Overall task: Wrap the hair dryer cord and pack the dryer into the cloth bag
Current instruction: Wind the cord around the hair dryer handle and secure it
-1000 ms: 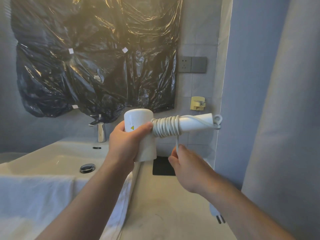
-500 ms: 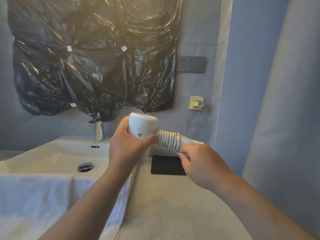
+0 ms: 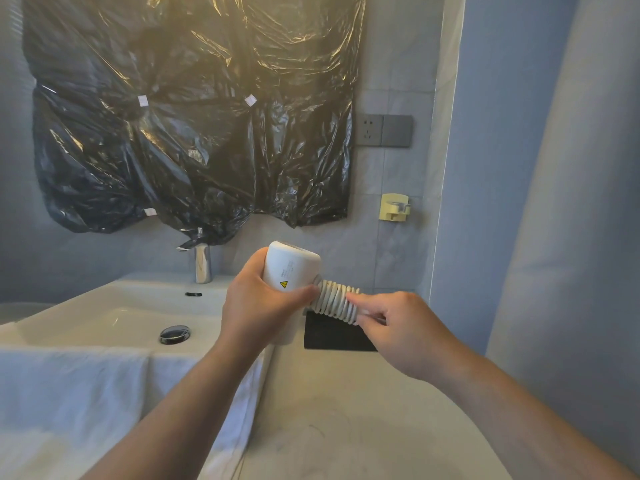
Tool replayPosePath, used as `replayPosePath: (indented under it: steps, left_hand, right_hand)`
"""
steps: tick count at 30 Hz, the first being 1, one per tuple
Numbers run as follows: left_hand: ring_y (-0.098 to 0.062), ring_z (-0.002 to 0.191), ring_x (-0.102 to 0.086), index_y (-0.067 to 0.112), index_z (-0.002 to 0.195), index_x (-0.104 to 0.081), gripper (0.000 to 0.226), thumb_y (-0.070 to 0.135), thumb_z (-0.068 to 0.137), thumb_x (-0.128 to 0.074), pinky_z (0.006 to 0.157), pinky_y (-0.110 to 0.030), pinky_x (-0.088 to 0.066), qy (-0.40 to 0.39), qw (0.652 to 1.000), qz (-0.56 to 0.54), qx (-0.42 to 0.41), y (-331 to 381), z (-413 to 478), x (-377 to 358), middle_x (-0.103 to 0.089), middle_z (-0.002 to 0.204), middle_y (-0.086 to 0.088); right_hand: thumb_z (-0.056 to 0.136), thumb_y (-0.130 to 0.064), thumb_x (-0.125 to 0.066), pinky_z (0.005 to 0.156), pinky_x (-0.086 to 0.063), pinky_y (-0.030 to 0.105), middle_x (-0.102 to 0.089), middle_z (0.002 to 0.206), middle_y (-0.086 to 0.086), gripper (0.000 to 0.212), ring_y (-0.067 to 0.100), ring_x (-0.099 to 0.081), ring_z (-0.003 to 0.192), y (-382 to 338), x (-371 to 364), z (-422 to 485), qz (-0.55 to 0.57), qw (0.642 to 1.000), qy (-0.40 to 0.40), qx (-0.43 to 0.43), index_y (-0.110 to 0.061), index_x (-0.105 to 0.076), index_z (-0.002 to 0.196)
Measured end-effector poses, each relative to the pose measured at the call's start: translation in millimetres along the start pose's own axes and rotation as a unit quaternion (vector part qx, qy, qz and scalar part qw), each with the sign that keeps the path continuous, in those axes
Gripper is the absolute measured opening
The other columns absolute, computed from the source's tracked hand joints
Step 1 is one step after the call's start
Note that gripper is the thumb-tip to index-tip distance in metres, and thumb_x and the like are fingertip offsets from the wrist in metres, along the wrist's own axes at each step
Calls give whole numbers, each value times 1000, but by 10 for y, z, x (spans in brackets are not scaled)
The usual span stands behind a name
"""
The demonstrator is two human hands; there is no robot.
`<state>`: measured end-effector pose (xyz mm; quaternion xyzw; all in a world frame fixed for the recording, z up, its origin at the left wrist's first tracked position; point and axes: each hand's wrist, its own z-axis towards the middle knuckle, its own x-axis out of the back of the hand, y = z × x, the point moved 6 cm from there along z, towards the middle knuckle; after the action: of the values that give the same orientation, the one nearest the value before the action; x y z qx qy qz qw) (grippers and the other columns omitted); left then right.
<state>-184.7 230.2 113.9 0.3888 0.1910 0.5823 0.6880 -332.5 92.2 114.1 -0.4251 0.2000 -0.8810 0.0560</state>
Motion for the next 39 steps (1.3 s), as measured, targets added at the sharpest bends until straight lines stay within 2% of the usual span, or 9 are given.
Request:
replayPosePath:
  steps: [8, 13, 18, 21, 23, 26, 29, 34, 39]
  left_hand:
    - [-9, 73, -66, 36, 101, -63, 49, 33, 60, -90, 60, -33, -61, -80, 997, -6, -4, 24, 62, 0, -68, 82, 10]
    - [0, 70, -65, 34, 97, -63, 43, 18, 67, -89, 51, -13, -53, -153, 988, -22, -10, 93, 50, -57, -66, 85, 14]
    - [-8, 63, -66, 24, 98, -69, 40, 23, 61, -86, 54, -21, -56, -199, 977, -74, 29, 57, 9, -82, -70, 80, 1]
    - [-17, 67, -69, 18, 97, -71, 43, 27, 57, -84, 56, -29, -56, -204, 963, -159, 78, -37, -42, -133, -72, 80, -4]
    - [-21, 70, -71, 16, 99, -71, 51, 35, 54, -84, 57, -34, -56, -193, 953, -205, 113, -121, -87, -184, -73, 84, -8]
    - [-26, 73, -71, 7, 106, -69, 54, 33, 61, -82, 58, -35, -56, -157, 935, -265, 175, -267, -172, -255, -72, 91, -17]
    - [-30, 77, -70, 7, 110, -67, 59, 37, 61, -82, 60, -36, -56, -114, 922, -293, 226, -425, -257, -309, -73, 95, -20]
    - [-30, 74, -67, 11, 102, -69, 54, 41, 58, -81, 60, -39, -57, -10, 918, -291, 269, -683, -422, -387, -73, 94, -20]
    - [-28, 81, -68, 16, 109, -65, 53, 40, 66, -83, 70, -45, -57, 23, 903, -322, 285, -858, -728, -572, -72, 99, -15]
  right_hand:
    - [81, -27, -72, 61, -49, 28, -67, 72, 0, 7, 8, -58, 55, -27, 303, 34, 5, 998, -67, -20, -32, -67, 81]
    - [62, -31, -88, 61, -52, 32, -69, 62, -3, 23, 5, -59, 56, 14, 352, 114, 38, 997, -71, -21, -23, -67, 65]
    - [43, -42, -92, 56, -42, 39, -61, 57, 5, 40, 22, -52, 56, 175, 230, 111, 215, 971, -93, -55, -18, -66, 62]
    - [36, -61, -89, 47, -43, 26, -61, 56, -4, 56, 12, -53, 49, 270, 140, 120, 364, 927, -74, -55, -20, -63, 63]
    - [44, -59, -88, 46, -43, 28, -61, 60, -4, 49, 11, -55, 48, 326, 63, 109, 463, 882, -67, -58, -22, -66, 67]
    - [73, -19, -73, 54, -37, 30, -58, 69, 0, 5, 14, -48, 58, 303, -28, 83, 551, 833, -43, -40, -20, -69, 74]
    - [73, -1, -51, 55, -36, 23, -45, 62, 1, 24, 13, -37, 57, 285, -125, 39, 565, 825, -16, -31, -14, -70, 81]
    - [69, -30, -65, 71, -32, 39, -46, 64, 4, 18, 18, -40, 66, 385, -287, -6, 477, 875, 33, -67, -14, -67, 77]
    - [79, -37, -63, 64, -37, 29, -53, 64, -2, 18, 12, -44, 62, 399, -357, 26, 482, 867, 71, -105, -21, -73, 80]
